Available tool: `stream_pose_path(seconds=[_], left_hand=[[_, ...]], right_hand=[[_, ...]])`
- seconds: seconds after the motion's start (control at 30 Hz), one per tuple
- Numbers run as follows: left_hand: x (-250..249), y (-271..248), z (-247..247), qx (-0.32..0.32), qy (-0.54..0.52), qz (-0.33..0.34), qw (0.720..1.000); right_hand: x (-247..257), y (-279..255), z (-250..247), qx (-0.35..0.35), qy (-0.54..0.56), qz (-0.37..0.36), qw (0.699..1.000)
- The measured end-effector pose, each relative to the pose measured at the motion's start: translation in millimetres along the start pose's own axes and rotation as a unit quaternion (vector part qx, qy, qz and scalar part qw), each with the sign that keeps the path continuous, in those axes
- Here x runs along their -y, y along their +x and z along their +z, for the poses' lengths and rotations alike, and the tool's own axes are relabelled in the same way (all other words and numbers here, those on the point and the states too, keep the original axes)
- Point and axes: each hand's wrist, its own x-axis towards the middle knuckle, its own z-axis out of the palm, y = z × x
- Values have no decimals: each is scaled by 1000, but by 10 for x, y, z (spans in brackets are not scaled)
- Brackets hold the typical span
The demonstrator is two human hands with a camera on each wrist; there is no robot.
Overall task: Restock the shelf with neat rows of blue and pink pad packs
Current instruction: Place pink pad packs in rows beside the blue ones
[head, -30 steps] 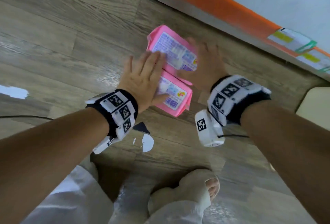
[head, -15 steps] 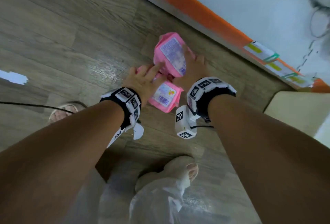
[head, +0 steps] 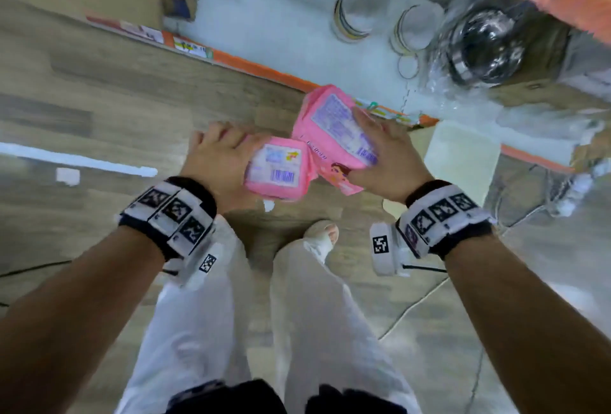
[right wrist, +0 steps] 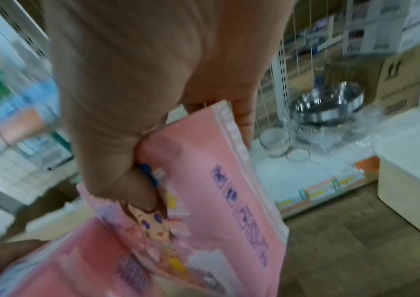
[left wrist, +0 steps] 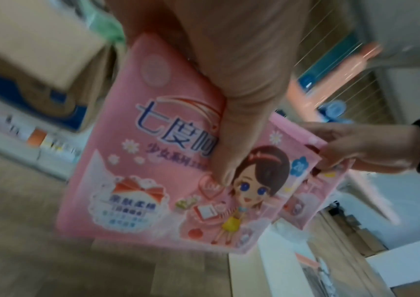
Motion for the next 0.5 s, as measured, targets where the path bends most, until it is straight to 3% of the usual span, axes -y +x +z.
stream_pose_path(seconds=[0.17, 0.3, 0.4, 0.5], left_hand=[[-297, -526, -1838, -41, 4, 95, 995], [-651, -805, -3205, -144, 35, 168, 975], [-941, -947, -3960, -202, 63, 235, 949], [-1230, -1019, -4513, -222, 95, 261, 934]], right_hand=[[1015, -849, -1215, -94, -44, -31, 994], [1685, -1352, -2132, -242, -8, -80, 967], [1932, -1640, -2718, -314, 5, -106, 944], [1947, -1870, -3246, -372, 34, -120, 920]])
